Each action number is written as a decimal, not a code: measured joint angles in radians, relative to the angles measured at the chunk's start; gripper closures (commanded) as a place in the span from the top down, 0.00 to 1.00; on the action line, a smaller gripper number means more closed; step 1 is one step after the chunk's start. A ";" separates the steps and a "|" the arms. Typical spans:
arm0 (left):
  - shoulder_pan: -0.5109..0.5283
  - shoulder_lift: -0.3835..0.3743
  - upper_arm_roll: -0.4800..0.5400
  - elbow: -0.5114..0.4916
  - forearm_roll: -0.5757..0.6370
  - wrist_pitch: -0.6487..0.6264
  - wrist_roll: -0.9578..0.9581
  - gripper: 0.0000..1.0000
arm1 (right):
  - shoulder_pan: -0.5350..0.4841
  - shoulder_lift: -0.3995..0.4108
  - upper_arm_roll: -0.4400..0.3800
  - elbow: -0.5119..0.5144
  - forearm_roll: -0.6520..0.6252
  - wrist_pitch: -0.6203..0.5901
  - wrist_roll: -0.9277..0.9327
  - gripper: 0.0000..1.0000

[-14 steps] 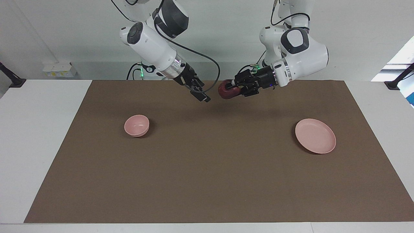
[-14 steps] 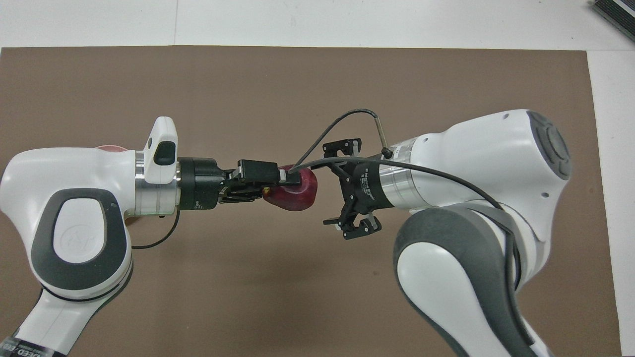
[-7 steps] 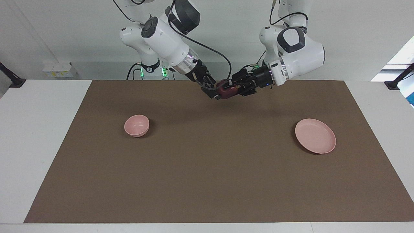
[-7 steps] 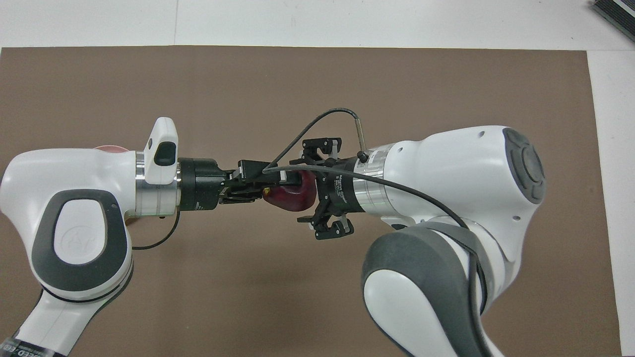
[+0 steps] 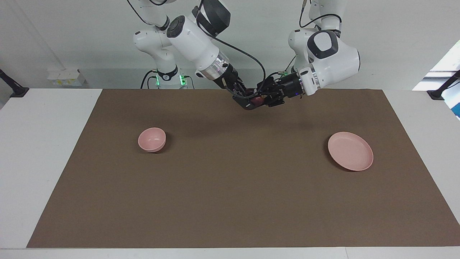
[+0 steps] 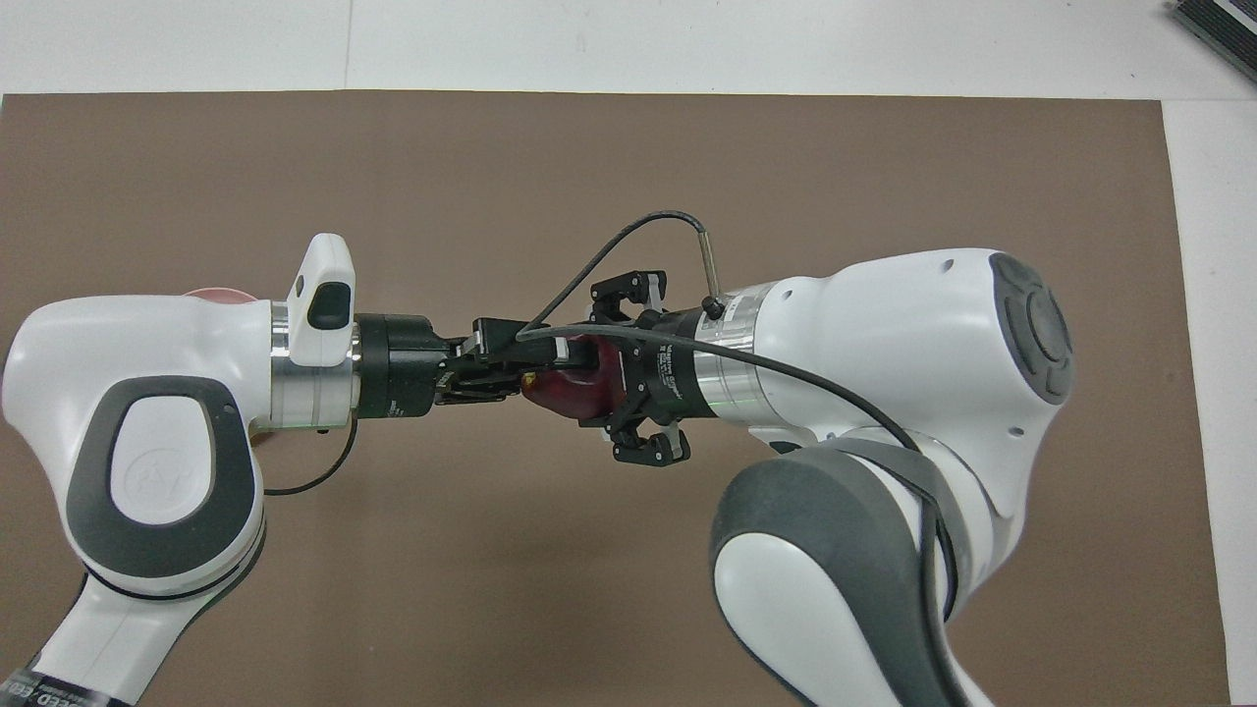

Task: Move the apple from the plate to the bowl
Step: 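Close the right gripper on the apple held by the left gripper, then open the left gripper while the right gripper pulls the apple away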

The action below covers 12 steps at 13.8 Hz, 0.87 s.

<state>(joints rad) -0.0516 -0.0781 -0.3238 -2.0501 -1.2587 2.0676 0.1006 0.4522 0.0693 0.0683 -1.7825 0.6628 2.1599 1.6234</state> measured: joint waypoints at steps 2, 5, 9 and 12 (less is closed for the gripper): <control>0.000 0.000 0.000 0.000 0.000 0.000 0.000 0.85 | 0.000 0.000 0.000 0.000 0.000 0.000 0.000 0.00; 0.000 -0.002 0.000 0.001 0.000 0.000 -0.002 1.00 | 0.000 0.005 0.000 0.000 0.000 -0.001 0.000 0.00; 0.000 -0.002 0.002 0.002 0.093 0.000 -0.008 1.00 | -0.003 0.008 -0.003 0.000 0.000 -0.006 0.000 0.00; 0.000 -0.003 0.005 0.015 0.175 -0.001 -0.017 1.00 | -0.016 0.010 -0.007 0.001 -0.001 -0.060 -0.033 0.00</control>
<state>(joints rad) -0.0511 -0.0812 -0.3191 -2.0354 -1.0834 2.0668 0.0841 0.4362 0.0789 0.0611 -1.7813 0.6616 2.0996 1.5901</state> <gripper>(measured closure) 0.000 0.273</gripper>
